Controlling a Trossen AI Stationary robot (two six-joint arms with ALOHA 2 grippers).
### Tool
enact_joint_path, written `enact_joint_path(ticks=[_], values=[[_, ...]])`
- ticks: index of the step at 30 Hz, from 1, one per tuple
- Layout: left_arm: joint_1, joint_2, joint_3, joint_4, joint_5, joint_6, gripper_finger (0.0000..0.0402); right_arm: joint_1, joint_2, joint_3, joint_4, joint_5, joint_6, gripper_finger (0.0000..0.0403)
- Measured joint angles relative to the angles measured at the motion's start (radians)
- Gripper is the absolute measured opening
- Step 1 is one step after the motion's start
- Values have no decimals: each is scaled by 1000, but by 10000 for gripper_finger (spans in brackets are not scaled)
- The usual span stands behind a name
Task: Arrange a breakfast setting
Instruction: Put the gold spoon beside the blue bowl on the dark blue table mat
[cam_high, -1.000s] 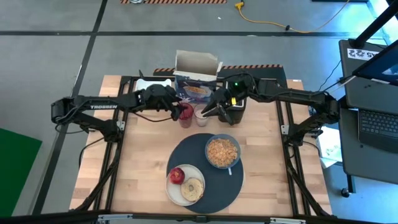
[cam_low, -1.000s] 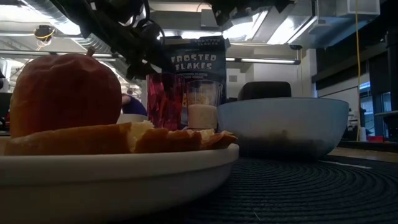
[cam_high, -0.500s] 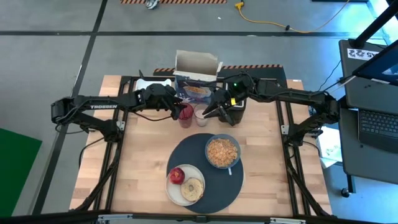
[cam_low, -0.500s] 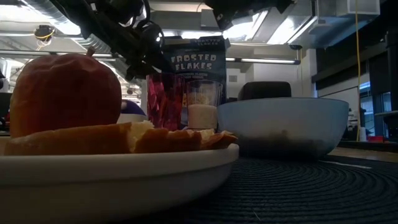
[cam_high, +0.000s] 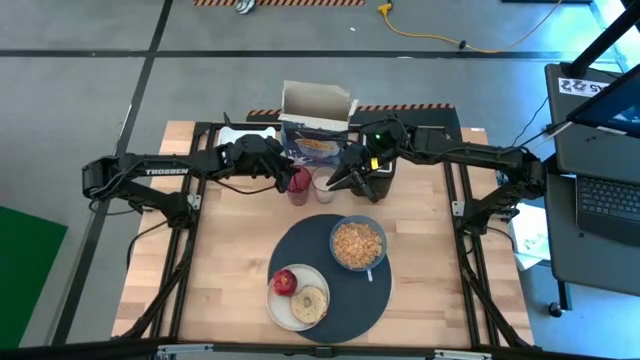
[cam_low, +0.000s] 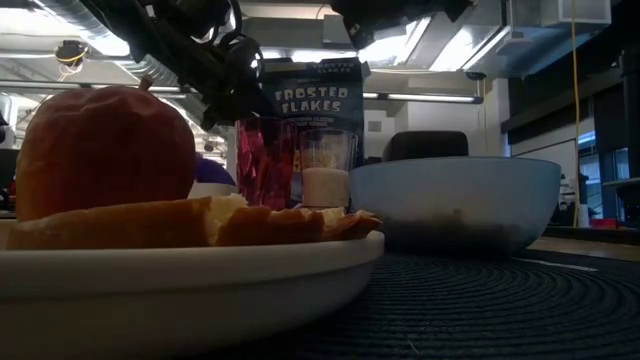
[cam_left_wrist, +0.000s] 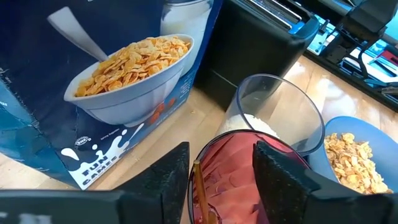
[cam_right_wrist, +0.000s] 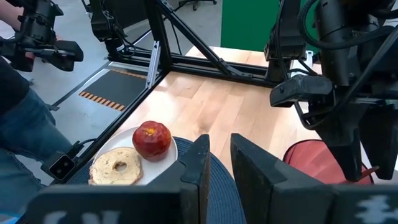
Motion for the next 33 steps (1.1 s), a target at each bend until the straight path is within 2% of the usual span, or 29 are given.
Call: enact_joint_path(ticks=[13,33], values=[[0,0,0,-1,0,1,123,0,0,0,-1,0,0,67],[0,0,0,-2,0,-21,28,0,1,0,-3,0,0,67]])
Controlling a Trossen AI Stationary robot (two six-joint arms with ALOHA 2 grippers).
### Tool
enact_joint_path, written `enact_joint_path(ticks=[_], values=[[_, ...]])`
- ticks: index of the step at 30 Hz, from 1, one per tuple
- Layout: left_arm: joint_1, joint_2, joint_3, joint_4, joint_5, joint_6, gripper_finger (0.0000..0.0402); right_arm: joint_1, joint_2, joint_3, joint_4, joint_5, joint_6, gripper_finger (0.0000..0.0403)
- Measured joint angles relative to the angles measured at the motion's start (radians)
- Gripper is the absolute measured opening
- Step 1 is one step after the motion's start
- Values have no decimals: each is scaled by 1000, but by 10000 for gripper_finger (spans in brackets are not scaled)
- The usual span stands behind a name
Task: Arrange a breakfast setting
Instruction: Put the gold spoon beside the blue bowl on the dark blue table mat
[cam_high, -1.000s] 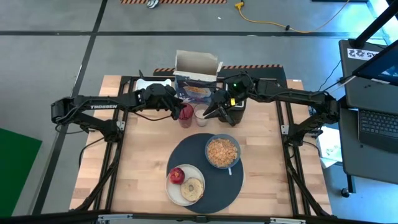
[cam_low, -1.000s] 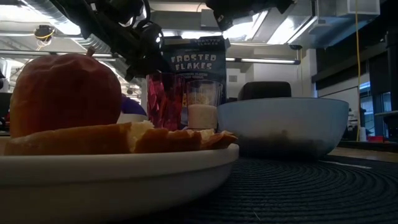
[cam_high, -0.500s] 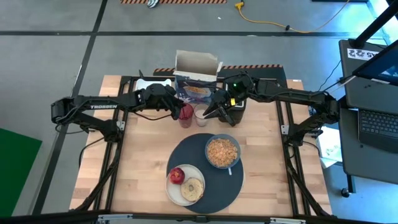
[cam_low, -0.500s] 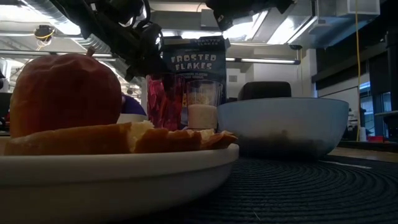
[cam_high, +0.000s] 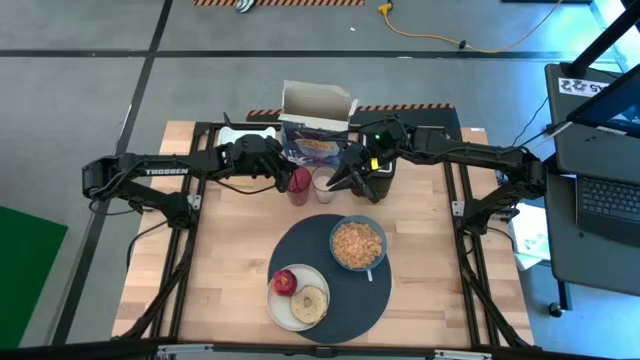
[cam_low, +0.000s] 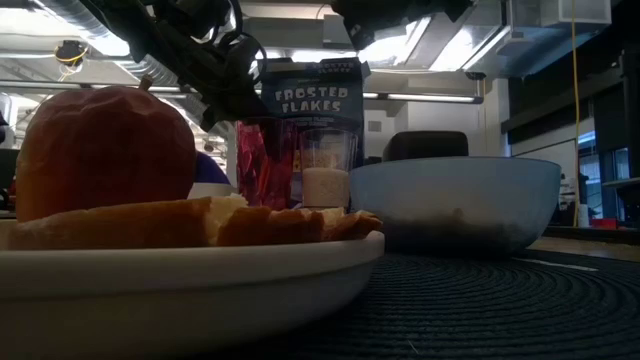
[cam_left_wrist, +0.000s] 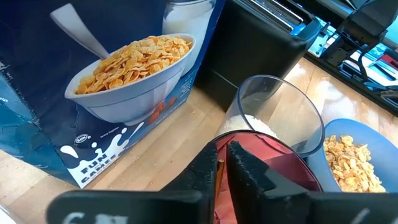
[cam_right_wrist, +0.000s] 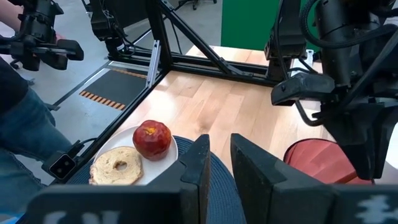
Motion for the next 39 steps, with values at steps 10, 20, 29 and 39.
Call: enact_joint_path(ticks=[10,20,29,39], values=[[0,0,0,0,0,0,9,0,0,0,-27,0,0,67],[0,-65,40,-2,16,5,4,0,0,0,-27,0,0,67],[2,-91,191,-201,16,92,3,0,0,0,-27,5,0,67],[-2,-91,396,-343,15,129,2,0,0,0,-26,29,0,67]])
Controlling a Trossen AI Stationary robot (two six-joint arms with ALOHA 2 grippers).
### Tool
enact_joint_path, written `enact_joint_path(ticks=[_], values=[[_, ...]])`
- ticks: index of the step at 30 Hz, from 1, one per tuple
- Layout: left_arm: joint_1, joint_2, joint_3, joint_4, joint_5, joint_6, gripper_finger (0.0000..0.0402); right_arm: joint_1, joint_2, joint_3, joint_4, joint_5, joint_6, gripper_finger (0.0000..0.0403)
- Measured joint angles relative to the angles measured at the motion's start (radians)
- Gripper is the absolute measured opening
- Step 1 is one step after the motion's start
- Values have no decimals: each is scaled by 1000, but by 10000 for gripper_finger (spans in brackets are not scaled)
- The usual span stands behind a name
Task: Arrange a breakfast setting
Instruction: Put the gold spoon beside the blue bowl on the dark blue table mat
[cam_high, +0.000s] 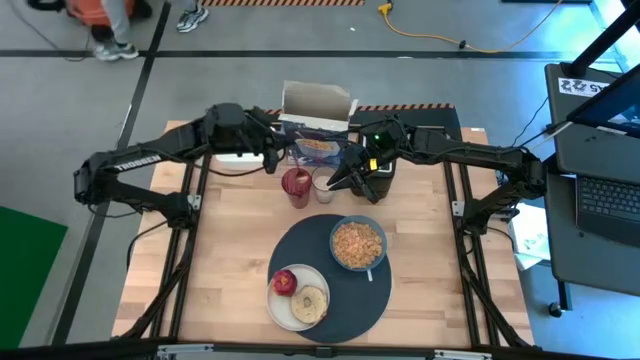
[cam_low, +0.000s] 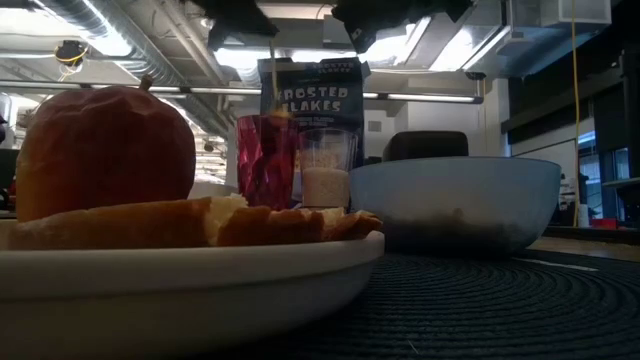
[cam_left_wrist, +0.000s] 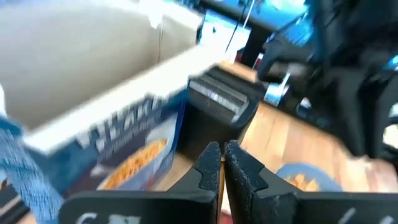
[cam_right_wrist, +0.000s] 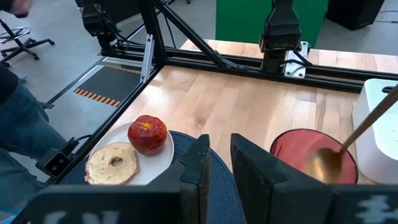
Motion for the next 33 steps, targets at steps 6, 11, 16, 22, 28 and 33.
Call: enact_joint_path(ticks=[6,11,16,22,28,33], values=[[-36,0,69,-13,0,-1,2,0,0,0,3,0,17,67],[-77,0,126,-91,20,-37,2,-1,-4,0,16,17,39,67],[-138,8,127,-97,78,-158,2,0,-18,2,18,113,31,67],[-238,68,76,-81,98,-240,2,0,-18,2,7,178,20,67],[-280,117,-71,142,139,-370,2,0,-26,2,-43,210,20,67],[-297,147,-201,352,169,-507,1,0,-53,1,-100,281,15,67]])
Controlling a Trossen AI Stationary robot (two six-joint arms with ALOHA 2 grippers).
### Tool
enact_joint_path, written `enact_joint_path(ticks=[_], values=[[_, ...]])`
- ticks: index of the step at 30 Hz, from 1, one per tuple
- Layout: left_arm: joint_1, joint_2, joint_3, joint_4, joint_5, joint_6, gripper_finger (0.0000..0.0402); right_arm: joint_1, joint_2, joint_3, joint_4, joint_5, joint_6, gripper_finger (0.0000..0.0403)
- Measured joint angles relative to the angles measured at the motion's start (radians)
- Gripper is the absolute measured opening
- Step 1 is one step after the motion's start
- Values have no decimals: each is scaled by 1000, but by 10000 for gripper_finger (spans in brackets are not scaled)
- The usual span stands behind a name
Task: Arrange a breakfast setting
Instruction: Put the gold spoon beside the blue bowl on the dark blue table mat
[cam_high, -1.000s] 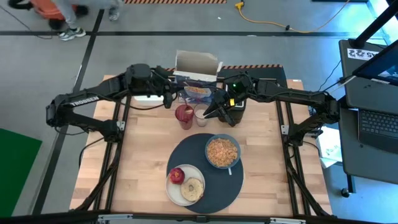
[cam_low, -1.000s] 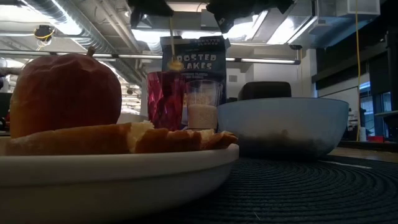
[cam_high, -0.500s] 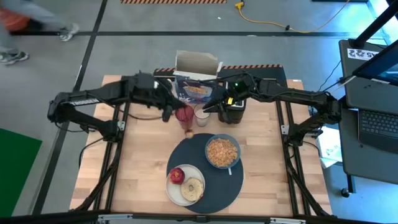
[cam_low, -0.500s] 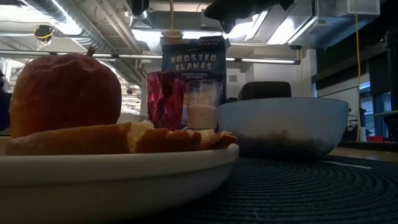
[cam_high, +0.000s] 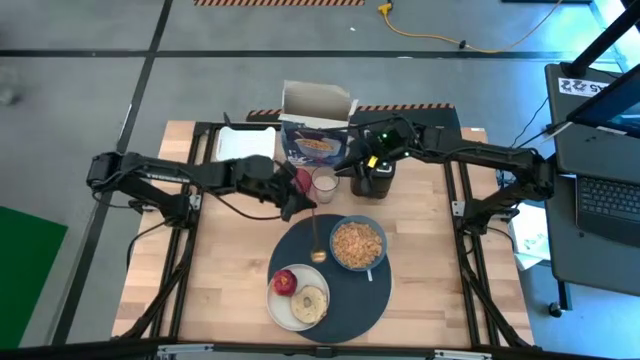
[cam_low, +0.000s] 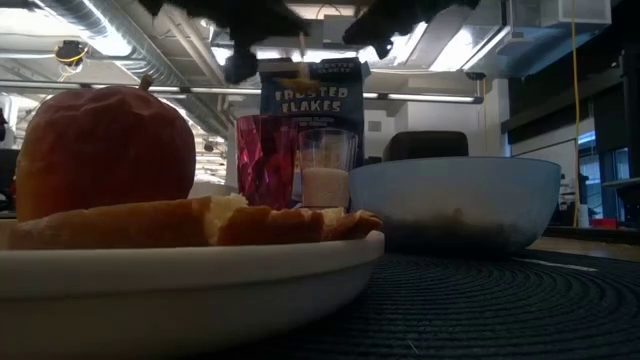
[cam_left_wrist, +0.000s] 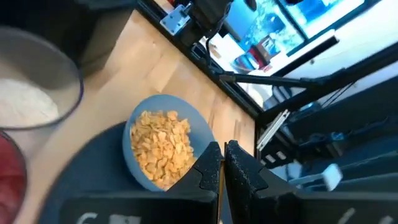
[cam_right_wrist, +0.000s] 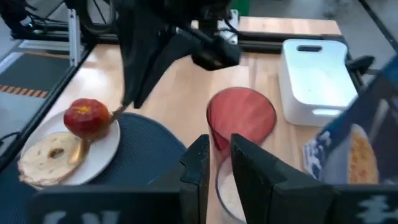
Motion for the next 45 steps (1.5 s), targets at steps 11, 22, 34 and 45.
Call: enact_joint_path(ticks=[11,22,34,45], values=[[-14,4,-244,209,-28,-185,1,0,-65,1,-74,50,-37,67],[-58,167,-289,395,-91,-274,1,0,-88,-1,-104,104,-55,67],[-33,276,-286,494,-71,-276,1,61,-89,-1,-139,133,-49,67],[-43,277,-286,489,-114,-279,24,94,-89,-1,-149,174,-49,67]])
